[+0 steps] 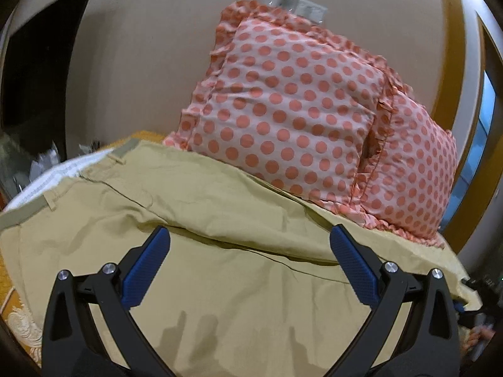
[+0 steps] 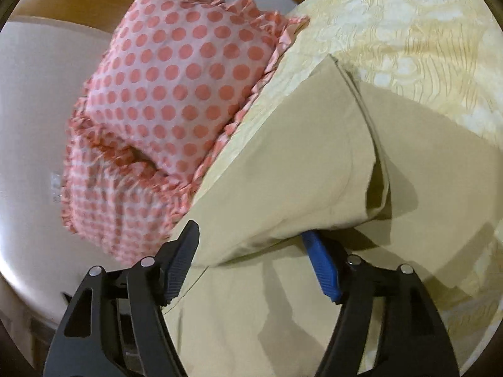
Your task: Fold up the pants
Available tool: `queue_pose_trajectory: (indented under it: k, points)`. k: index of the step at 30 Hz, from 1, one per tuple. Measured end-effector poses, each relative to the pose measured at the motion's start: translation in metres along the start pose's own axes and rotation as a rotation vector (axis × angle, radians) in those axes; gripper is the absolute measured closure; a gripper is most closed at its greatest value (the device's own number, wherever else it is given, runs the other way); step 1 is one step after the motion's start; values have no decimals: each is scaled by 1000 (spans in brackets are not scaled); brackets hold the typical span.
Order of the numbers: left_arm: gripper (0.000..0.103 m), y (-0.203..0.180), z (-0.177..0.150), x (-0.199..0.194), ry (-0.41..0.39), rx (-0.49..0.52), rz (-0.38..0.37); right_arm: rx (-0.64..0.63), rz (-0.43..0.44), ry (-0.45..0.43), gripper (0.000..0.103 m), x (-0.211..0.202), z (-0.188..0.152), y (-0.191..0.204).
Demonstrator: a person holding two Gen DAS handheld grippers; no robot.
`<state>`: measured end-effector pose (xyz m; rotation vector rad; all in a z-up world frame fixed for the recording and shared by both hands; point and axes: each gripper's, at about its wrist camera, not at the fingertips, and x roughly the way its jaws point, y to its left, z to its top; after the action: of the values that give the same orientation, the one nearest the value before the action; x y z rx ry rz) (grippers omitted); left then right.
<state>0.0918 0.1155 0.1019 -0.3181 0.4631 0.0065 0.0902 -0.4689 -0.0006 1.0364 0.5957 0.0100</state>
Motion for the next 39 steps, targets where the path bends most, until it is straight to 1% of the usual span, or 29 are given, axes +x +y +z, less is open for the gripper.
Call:
queue_pose_trajectory:
  k: [1,2,3,4,5,7,9,12,14,15,16,18,19,21,22,23,24,25,26,28,29,31,32,33,34,35,37,38,39]
  points:
    - [2,3,3,4,14,-6,-4,-5,-16,-8,46,4,2,1]
    - [2,4,5,7,21,-8,-5,-7,-8,-1,81,13,5,-2]
    - [2,6,10,12,29,-4,2,-14,-4,18,98,19,8,-5]
    - [2,6,14,17,37,3,7,-17,-2,22,98,19,9,-8]
    - [2,8,21,24,51,10,11,-18,26,6,99,15,9,-11]
    - [2,14,31,38,75,-4,21,-54,96,-65,99,-10,7,-13]
    - [2,21,41,57,123,-39,23,-69,136,-123,99,-37,2,-16]
    - [3,28,54,97,215,-127,19,-69,161,-146,99,-54,0,-20]
    - [4,30,59,122,260,-154,50,-67,169,-145,99,-56,1,-22]
    - [5,30,60,137,292,-161,85,-65,172,-143,99,-55,1,-23]
    - [10,32,61,152,324,-173,121,-63,175,-142,99,-55,2,-23]
    - [13,37,59,170,371,-205,161,-72,181,-145,99,-54,3,-23]
    - [17,41,58,178,390,-229,169,-77,182,-146,99,-53,4,-23]
    - [27,48,58,195,404,-253,197,-84,184,-147,99,-51,6,-22]
    - [43,51,59,202,404,-259,204,-90,182,-148,99,-50,7,-22]
    - [78,55,60,208,407,-266,201,-93,184,-149,99,-49,9,-22]
    - [95,63,60,213,418,-288,167,-96,188,-151,99,-48,10,-22]
    - [98,68,58,210,418,-320,142,-101,189,-152,99,-48,11,-22]
    - [98,72,55,199,393,-343,120,-105,189,-152,99,-48,12,-21]
    - [98,68,55,170,345,-308,90,-114,198,-168,99,-56,15,-19]
    - [98,65,55,150,319,-284,73,-117,200,-179,99,-62,15,-19]
    - [97,62,49,87,251,-256,21,-124,188,-203,99,-75,14,-21]
    - [95,60,43,65,232,-249,10,-125,176,-208,99,-80,13,-24]
    - [94,61,30,33,211,-238,2,-120,157,-208,99,-85,11,-31]
    - [94,61,19,12,205,-233,4,-114,141,-204,99,-87,9,-36]
    - [94,64,-1,-11,206,-227,13,-104,124,-195,99,-88,6,-42]
    - [94,68,-27,-31,217,-223,33,-87,94,-182,99,-88,0,-55]
    - [94,72,-45,-39,229,-221,48,-76,85,-179,99,-88,-2,-61]
    - [94,73,-57,-42,241,-219,58,-63,80,-174,99,-88,-5,-66]
